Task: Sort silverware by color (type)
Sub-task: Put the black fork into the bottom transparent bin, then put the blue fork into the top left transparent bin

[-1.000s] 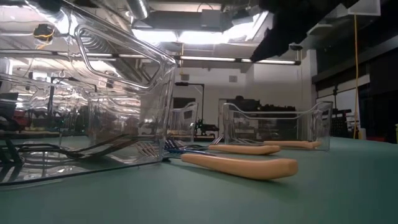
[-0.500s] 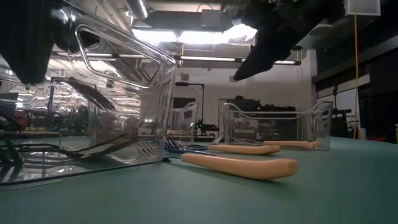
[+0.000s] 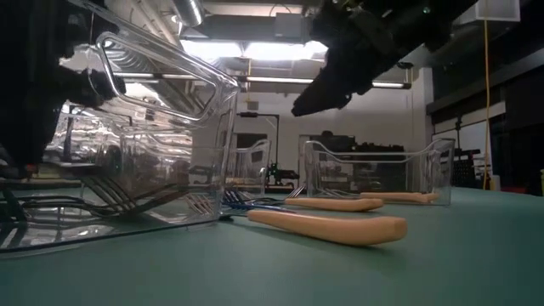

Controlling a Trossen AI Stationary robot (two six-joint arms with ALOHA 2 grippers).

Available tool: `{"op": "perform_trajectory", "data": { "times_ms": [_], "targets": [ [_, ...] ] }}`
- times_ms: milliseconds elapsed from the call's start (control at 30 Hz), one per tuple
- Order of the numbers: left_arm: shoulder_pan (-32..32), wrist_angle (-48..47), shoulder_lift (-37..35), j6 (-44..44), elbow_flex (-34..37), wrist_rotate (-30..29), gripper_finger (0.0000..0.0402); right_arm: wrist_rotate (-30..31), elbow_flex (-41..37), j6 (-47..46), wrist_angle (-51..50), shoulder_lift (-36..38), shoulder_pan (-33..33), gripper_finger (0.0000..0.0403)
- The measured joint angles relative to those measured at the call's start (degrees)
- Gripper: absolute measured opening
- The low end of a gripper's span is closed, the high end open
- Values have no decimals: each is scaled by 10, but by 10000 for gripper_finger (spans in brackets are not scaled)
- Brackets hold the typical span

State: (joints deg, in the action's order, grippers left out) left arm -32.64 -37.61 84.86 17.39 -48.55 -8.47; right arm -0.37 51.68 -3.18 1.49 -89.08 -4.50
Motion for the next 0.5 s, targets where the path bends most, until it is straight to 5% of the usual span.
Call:
{"op": "perform_trajectory", "data": {
  "times_ms": [500],
  "targets": [
    [0, 13, 0, 1, 16, 0, 87, -23, 0, -60, 126, -84, 0, 136]
  ]
}}
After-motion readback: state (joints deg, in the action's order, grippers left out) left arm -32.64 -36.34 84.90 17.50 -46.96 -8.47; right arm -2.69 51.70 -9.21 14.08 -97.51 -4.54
